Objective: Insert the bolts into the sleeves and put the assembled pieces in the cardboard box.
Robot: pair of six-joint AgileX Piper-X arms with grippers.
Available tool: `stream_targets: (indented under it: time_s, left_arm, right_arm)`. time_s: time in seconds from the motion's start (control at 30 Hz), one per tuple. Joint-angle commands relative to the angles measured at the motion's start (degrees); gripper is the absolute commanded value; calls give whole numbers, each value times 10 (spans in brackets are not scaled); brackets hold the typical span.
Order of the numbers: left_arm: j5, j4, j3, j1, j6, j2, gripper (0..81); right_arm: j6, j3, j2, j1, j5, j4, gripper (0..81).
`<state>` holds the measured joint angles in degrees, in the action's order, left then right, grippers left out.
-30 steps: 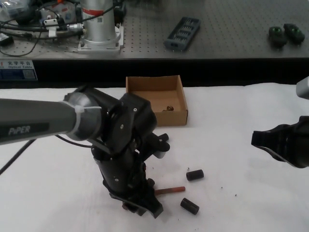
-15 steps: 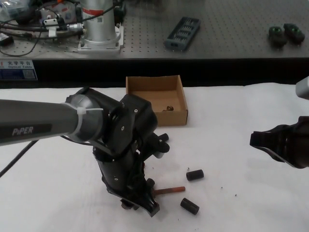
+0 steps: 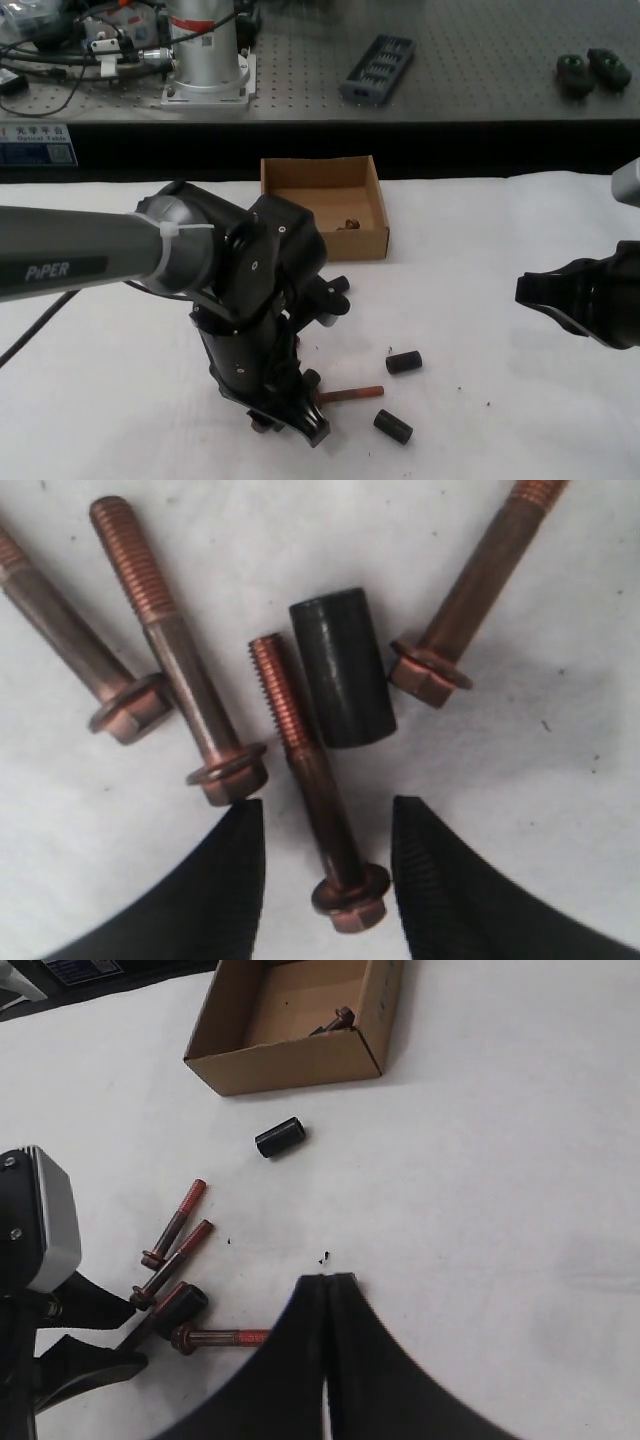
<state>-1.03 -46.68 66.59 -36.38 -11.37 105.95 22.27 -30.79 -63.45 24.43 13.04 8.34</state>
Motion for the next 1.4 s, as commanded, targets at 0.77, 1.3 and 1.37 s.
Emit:
stream_targets:
  time_s: [0.77, 1.3, 1.37]
  left_arm:
    - [10, -21, 0, -3, 85, 6, 302]
    - [14, -28, 9, -3, 73, 50, 158]
    - [23, -36, 9, -3, 42, 50, 134]
  right_arm:
    - [-5, -2, 6, -4, 13, 0, 4]
    - [-5, -2, 6, -4, 25, 0, 4]
    - [-5, -2, 6, -4, 25, 0, 4]
